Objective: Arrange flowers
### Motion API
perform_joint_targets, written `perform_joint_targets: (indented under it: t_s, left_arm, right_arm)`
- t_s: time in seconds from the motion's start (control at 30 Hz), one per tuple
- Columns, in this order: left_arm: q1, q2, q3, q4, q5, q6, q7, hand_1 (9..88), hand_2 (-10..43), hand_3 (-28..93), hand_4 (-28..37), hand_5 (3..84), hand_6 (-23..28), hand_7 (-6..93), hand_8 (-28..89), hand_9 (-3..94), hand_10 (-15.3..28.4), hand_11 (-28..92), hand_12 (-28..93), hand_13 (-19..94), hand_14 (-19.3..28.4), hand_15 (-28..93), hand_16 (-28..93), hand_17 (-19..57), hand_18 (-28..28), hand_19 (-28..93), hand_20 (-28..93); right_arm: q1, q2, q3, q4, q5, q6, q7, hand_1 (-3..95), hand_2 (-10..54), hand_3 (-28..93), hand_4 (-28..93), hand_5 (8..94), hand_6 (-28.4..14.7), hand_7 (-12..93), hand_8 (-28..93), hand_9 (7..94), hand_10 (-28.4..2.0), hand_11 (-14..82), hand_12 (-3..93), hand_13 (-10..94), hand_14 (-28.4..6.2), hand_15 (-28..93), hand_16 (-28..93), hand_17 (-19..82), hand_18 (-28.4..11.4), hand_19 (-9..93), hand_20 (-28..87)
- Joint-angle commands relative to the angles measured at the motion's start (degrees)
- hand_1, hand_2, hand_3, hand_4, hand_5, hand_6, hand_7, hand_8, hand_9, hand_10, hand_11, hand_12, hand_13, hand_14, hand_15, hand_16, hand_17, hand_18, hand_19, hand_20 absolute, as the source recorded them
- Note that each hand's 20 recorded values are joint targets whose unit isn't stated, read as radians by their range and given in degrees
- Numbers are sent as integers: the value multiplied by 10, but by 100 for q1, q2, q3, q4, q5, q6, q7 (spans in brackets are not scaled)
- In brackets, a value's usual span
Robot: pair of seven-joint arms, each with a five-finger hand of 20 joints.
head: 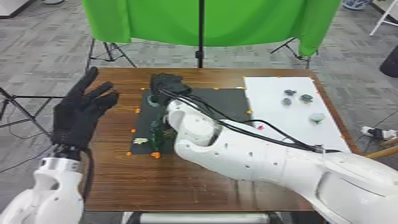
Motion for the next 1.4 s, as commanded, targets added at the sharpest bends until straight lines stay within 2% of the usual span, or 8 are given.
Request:
perform_joint_targets:
  t_s: [0.03,0.1,0.37,0.7,0.9,1.0,1.17,1.4]
  left_arm:
    - [-259,-56,77,67,71,-140,-132,238,64,772,-273,316,45,116,-103,315,191,191,124,235,284,469,-63,-55,284,418,413]
    - [-279,-129,51,93,108,-198,-215,237,63,774,-273,316,45,115,-102,315,191,187,125,235,283,467,-63,-55,284,417,414]
    - [-325,-139,74,125,105,-251,-164,238,64,773,-273,316,46,113,-101,315,191,181,131,235,283,461,-60,-55,284,416,415]
    - [-321,-180,77,148,95,-250,-179,239,64,771,-272,316,46,112,-100,314,190,169,135,235,283,447,-54,-55,284,415,413]
    - [-125,-216,-34,82,108,-235,-259,239,64,771,-272,315,46,111,-100,314,190,167,137,234,283,445,-51,-55,284,415,413]
    - [-55,-158,-76,47,68,-188,-152,239,64,771,-271,315,46,111,-100,315,191,169,137,236,283,449,-50,-55,284,415,413]
    - [-131,-66,-50,47,45,-190,-57,239,64,772,-270,315,46,112,-100,315,192,176,137,235,283,452,-52,-55,284,415,413]
    - [-151,-90,-67,49,79,-225,-67,239,63,773,-271,316,47,113,-101,314,191,177,136,235,284,453,-53,-55,284,414,413]
  right_arm:
    - [381,-81,-299,213,-80,14,-30,542,-95,623,-283,811,37,148,-2,854,-72,336,284,718,-50,719,234,273,-211,804,498]
    - [275,-68,-201,195,-128,-125,-47,542,-95,613,-283,807,39,142,-8,848,-74,346,275,716,-50,721,233,271,-211,804,498]
    - [251,-55,-235,132,-127,-528,-34,513,-92,577,-283,749,42,130,-26,810,-84,400,211,687,-56,735,233,249,-214,803,510]
    - [120,-46,-227,118,-208,-340,30,456,-92,595,-283,699,44,137,-73,794,-89,410,204,669,-60,748,223,242,-216,803,513]
    - [94,18,-161,62,-256,-227,11,459,-94,594,-283,701,45,143,-73,795,-90,411,201,670,-62,750,217,242,-219,805,512]
    - [164,77,-165,-1,-30,-132,-298,448,-95,612,-283,703,46,142,-80,793,-90,413,201,668,-63,751,217,241,-220,807,513]
    - [176,111,103,-157,98,-947,-589,270,-39,770,-280,514,24,137,-125,628,-130,495,188,534,-102,817,185,142,-235,757,524]
    - [98,-29,502,-186,-186,-2516,-779,179,21,794,-250,346,42,93,-98,480,-194,651,226,441,-168,924,202,85,-260,739,568]
